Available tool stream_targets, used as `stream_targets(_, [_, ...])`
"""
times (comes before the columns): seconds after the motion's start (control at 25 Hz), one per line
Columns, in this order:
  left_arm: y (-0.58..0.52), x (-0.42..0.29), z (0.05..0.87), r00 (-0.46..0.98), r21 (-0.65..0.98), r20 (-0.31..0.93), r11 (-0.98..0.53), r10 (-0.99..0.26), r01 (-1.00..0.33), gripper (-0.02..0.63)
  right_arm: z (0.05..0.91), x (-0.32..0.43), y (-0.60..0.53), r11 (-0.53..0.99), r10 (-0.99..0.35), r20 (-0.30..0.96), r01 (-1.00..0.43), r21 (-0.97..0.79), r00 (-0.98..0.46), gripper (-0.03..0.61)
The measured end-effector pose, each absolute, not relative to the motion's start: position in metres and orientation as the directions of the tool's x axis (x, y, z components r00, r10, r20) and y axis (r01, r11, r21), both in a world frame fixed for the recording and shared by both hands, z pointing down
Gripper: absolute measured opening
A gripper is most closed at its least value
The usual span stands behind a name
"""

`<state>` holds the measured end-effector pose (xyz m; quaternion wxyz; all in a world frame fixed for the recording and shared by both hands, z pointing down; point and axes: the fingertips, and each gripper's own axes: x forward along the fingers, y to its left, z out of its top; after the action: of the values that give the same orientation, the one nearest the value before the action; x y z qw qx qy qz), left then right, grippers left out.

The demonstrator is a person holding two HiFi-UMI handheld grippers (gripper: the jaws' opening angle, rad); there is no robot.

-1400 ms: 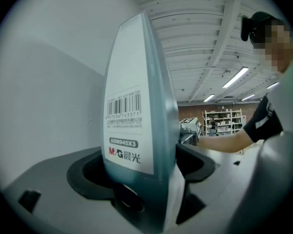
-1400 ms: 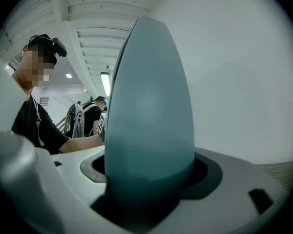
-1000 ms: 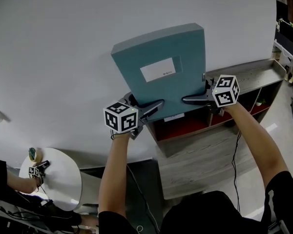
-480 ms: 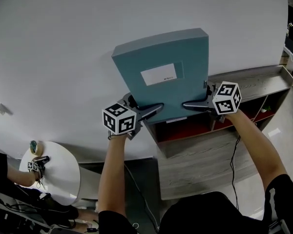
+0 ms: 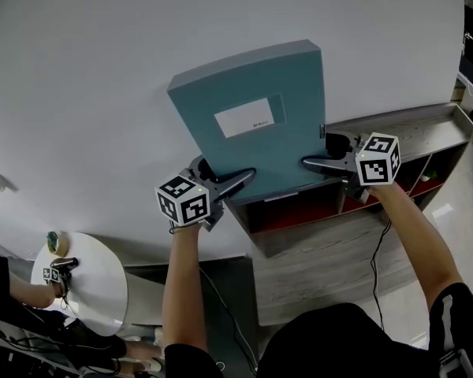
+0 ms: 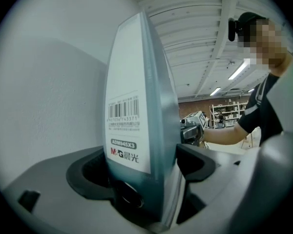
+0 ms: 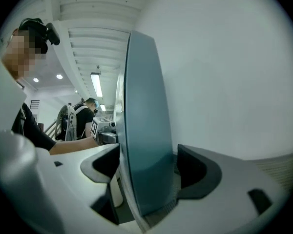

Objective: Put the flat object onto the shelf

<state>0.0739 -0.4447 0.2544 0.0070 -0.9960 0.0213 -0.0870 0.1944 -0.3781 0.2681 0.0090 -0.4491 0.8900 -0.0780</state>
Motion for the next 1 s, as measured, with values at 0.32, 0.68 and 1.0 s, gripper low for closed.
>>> stream_targets(0.32, [-0.446, 0.073, 0.256, 0.989, -0.018, 0.135, -0.998, -0.064, -0.062, 0.388, 0.268, 0.203, -0.371, 0.534, -0.84, 0.013, -0.832, -0.147, -0.542, 0.303])
stream_targets(0.68, [-0.452, 0.069, 0.261, 0.989, -0.007, 0.119, -0.996, -0.091, -0.091, 0.387, 0.273, 0.207, -0.378, 0.531, -0.843, 0.019, -0.837, -0.135, -0.537, 0.295])
stream_targets(1.0, [-0.453, 0.035, 0.272, 0.983, 0.014, 0.139, -0.992, -0.122, -0.125, 0.383, 0.274, 0.207, -0.378, 0.535, -0.84, 0.012, -0.833, -0.143, -0.542, 0.296])
